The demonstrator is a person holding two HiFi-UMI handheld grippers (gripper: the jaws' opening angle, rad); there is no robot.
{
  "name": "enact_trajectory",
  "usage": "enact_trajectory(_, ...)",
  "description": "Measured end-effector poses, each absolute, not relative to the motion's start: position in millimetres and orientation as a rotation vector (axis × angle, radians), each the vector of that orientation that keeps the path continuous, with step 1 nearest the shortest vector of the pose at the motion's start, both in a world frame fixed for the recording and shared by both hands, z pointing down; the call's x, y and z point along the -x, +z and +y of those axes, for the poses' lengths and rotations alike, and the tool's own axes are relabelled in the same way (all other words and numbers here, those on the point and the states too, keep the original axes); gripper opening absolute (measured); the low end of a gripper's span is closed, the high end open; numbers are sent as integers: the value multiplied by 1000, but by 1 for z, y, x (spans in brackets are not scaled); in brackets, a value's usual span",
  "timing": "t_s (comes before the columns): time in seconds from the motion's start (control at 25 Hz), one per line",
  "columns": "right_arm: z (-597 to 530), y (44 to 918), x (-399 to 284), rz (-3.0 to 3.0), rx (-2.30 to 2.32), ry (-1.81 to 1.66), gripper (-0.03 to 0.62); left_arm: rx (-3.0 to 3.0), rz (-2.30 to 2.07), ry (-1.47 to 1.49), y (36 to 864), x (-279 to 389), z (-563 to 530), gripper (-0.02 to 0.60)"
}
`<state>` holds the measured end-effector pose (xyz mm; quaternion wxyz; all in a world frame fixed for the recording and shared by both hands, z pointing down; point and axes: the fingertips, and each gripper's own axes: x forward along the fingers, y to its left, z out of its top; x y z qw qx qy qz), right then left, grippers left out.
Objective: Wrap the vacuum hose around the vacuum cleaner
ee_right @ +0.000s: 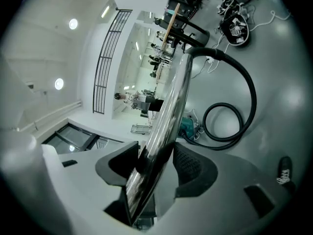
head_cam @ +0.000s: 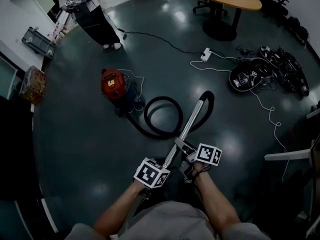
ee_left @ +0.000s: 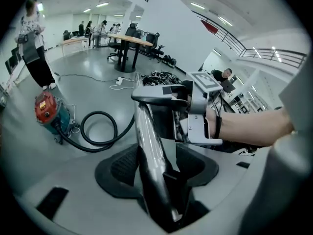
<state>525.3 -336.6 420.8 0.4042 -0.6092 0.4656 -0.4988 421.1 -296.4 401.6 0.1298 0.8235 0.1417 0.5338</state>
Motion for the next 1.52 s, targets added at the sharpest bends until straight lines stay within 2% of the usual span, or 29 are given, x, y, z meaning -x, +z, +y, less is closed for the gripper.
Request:
enact_trajectory(0.32,-359,439,-519,1111,1384,-1391,203,-2333,306,1545,400,-414,-274,241)
enact_trajectory(0.4,-356,442,-520,1108,1402,-1405,163,-2356,306,1549,398,-416,-275,232)
enact_trajectory(0.52,-351,445,-522,1102,1431,-1411,149,-2416,322,1593,401,-415,-276,232)
enact_trajectory(0.92,-338,447,-555,1176,1551,-1394,147,-2309,392,1677,389,-368,-271,244)
enact_trajectory(1.12,-336,445,-559,1397,1640,-1422,146,-2344,377,1745,378,-351,-287,244)
enact_trajectory(1.52,-330,415,-564,1908,1828,-1335,147,-2578,413,1769,379,-404,-299,242)
